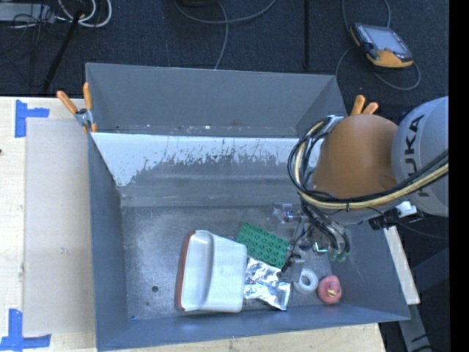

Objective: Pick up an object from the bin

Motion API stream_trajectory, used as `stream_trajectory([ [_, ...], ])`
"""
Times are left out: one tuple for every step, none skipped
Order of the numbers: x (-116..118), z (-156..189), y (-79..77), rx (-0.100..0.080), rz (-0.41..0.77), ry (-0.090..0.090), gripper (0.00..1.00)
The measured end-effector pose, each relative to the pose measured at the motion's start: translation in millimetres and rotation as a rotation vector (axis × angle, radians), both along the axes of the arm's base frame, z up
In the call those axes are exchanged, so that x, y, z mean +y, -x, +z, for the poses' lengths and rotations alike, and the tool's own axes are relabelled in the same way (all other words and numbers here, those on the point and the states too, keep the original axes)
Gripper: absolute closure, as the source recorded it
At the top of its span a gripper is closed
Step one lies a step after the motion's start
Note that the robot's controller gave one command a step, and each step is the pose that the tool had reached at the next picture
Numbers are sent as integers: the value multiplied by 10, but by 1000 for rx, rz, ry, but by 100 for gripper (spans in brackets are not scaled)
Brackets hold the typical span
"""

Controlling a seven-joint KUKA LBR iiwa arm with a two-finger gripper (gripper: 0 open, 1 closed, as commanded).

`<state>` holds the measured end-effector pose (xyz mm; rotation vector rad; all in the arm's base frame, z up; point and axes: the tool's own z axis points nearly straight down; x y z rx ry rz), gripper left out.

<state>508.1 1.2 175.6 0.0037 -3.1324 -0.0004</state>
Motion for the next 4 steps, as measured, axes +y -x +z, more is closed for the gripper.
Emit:
stream_trajectory([
  [-233,-835,-357,-5,-230,2,0],
  [-296,-1054,-562,-8,-257,1,0],
  [-297,-1029,-569,-11,-255,2,100],
  [-479,-1038,-788,-13,454,-3,100],
])
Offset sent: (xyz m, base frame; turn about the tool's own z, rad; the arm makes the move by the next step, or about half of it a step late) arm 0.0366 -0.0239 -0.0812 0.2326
